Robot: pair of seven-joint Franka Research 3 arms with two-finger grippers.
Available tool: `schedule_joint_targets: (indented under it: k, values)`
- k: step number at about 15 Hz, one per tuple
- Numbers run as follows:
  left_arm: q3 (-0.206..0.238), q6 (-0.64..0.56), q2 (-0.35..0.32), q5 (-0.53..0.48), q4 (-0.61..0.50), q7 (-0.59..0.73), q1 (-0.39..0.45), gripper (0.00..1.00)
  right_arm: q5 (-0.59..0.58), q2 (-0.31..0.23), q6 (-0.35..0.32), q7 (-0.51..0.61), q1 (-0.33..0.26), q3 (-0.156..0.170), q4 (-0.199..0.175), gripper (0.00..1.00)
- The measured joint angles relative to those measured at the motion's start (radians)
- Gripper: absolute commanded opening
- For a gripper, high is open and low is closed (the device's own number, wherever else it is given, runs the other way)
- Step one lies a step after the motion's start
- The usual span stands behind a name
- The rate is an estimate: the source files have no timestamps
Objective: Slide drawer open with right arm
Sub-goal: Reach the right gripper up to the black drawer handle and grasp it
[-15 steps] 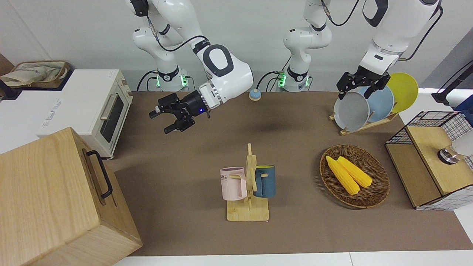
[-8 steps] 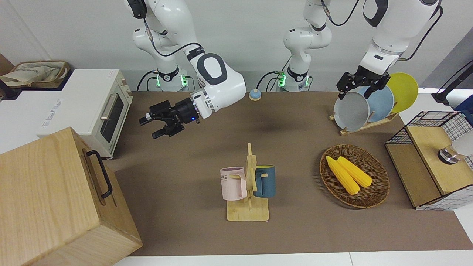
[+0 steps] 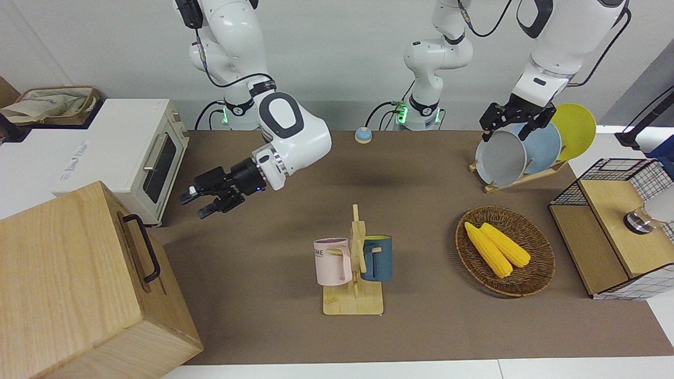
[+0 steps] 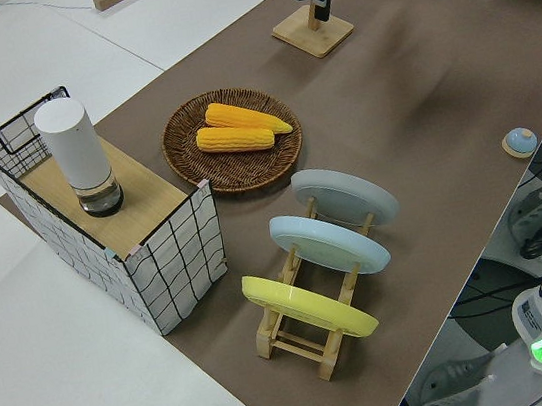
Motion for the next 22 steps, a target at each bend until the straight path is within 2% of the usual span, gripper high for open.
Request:
schedule_joint_targets:
  k: [4,6,10,16,22]
  values:
    - [0.0,0.0,0.0,0.0,0.0,0.0,0.0,1.0,-0.06,0.008,0.101,-0.013,0.0,-0.09,0.0,0.983]
    - [0.0,0.0,0.0,0.0,0.0,0.0,0.0,1.0,-0.098,0.014,0.124,-0.013,-0.001,-0.119,0.0,0.983]
    - [0.0,0.0,0.0,0.0,0.0,0.0,0.0,1.0,-0.142,0.035,0.126,0.008,-0.001,-0.133,0.002,0.983]
    - [0.0,0.0,0.0,0.0,0.0,0.0,0.0,1.0,-0.174,0.079,0.126,0.14,0.0,-0.143,0.002,0.983]
    - [0.0,0.0,0.0,0.0,0.0,0.0,0.0,1.0,-0.179,0.106,0.129,0.259,0.0,-0.186,0.01,0.958]
